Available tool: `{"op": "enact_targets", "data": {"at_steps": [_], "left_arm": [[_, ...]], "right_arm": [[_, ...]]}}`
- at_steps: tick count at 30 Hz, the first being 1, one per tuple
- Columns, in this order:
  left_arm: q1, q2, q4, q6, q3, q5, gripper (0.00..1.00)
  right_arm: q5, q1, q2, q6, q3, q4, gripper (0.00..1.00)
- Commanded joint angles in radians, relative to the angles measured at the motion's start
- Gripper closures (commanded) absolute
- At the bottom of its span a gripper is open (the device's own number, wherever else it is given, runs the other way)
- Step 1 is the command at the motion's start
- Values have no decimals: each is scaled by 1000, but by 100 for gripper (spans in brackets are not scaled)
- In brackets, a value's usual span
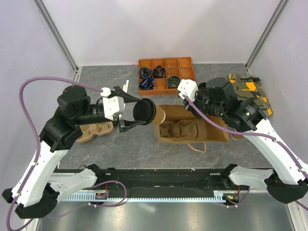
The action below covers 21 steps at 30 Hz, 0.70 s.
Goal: Pack the takeout coffee
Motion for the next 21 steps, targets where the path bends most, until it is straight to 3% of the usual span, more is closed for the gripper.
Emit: {"op": "enact_targets", "data": {"at_steps": [1, 11, 21], "left_arm": [[-91, 41, 22, 64, 75, -23, 47], [-354, 134, 101, 186, 43, -268, 50], [-470, 160, 136, 298, -28, -437, 52]], "right_arm": [[13, 22, -8, 63, 45, 31, 100], [23, 48, 35, 147, 109, 27, 100], [14, 79, 38, 227, 127, 11, 100]]}}
